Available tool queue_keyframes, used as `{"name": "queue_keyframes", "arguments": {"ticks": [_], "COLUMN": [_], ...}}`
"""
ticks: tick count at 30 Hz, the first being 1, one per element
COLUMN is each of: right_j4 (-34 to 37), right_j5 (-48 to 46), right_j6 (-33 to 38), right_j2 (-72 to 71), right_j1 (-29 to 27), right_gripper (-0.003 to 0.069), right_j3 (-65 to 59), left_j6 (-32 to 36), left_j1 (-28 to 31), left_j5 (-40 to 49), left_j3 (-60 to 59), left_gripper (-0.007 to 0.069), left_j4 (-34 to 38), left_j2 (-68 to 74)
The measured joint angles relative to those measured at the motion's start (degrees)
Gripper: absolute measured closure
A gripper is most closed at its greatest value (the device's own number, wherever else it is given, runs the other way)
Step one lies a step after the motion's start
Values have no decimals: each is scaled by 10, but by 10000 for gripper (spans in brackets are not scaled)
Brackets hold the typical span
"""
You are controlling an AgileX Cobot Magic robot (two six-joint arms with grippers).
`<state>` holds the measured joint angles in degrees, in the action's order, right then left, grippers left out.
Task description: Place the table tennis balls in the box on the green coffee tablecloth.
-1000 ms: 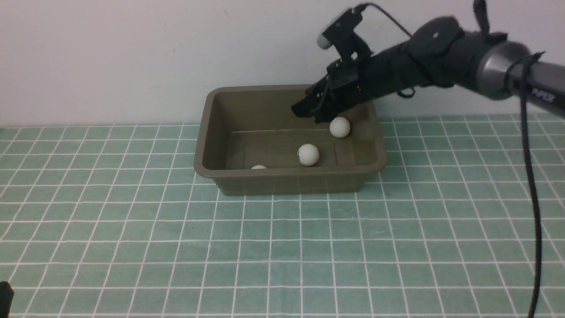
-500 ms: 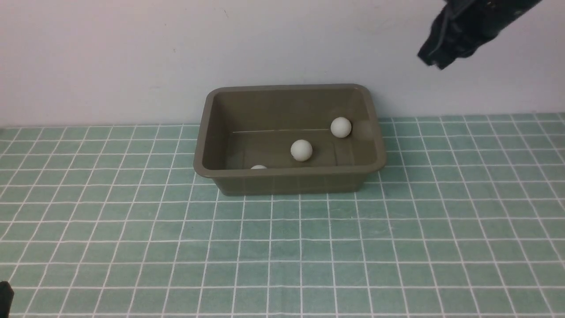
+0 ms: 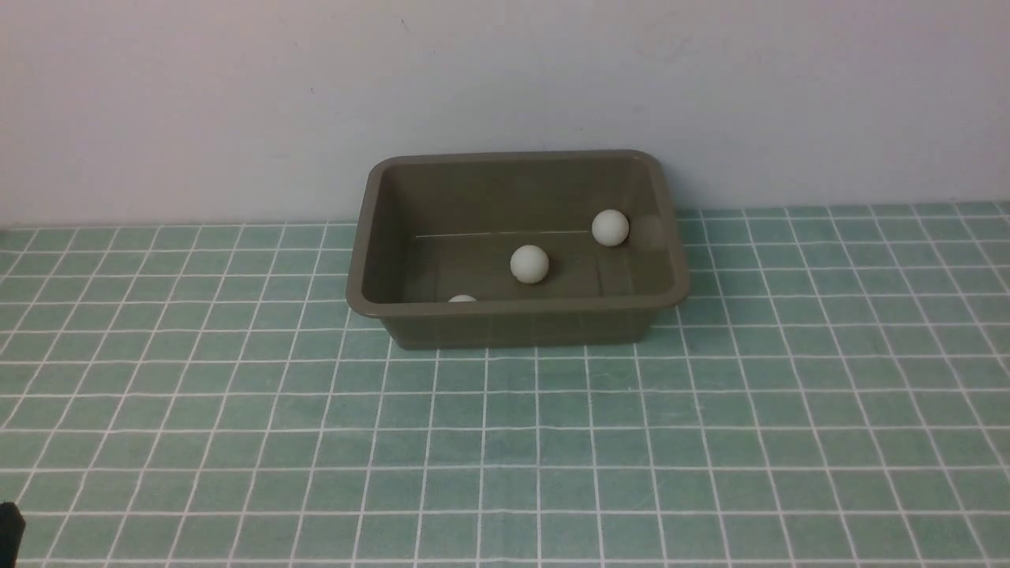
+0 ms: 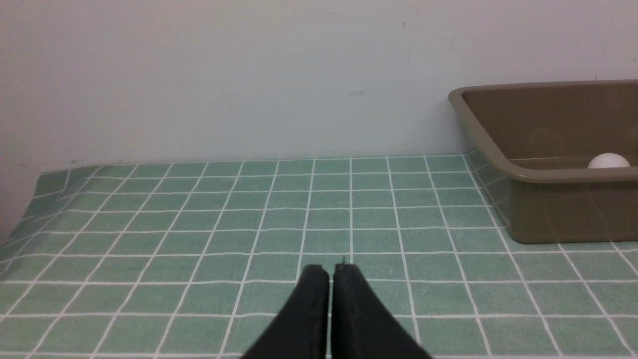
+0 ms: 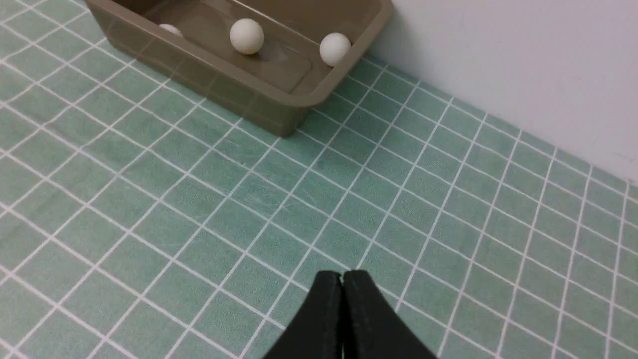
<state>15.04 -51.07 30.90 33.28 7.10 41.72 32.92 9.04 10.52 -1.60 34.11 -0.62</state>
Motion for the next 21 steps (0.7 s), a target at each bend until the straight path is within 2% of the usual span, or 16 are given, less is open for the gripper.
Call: {"name": "queue_keyframes", "arguments": {"ticks": [5, 10, 14, 21], "right_j4": [48, 125, 155, 161], "right_j5": [141, 296, 323, 300], "right_j6": [-18, -20, -22, -20], "right_j2": [-51, -76, -77, -77], "right_j1": [0, 0, 0, 0], "right_gripper": [666, 666, 666, 666], "right_j3": [-123, -228, -249, -252], "left_j6": [0, 0, 0, 0], "left_j1": [0, 0, 0, 0], "left_j5": [0, 0, 0, 0], "left_j3": [0, 0, 0, 0], "left_gripper": [629, 629, 629, 629], "left_j4": [0, 0, 0, 0], "left_j2": [0, 0, 0, 0]}}
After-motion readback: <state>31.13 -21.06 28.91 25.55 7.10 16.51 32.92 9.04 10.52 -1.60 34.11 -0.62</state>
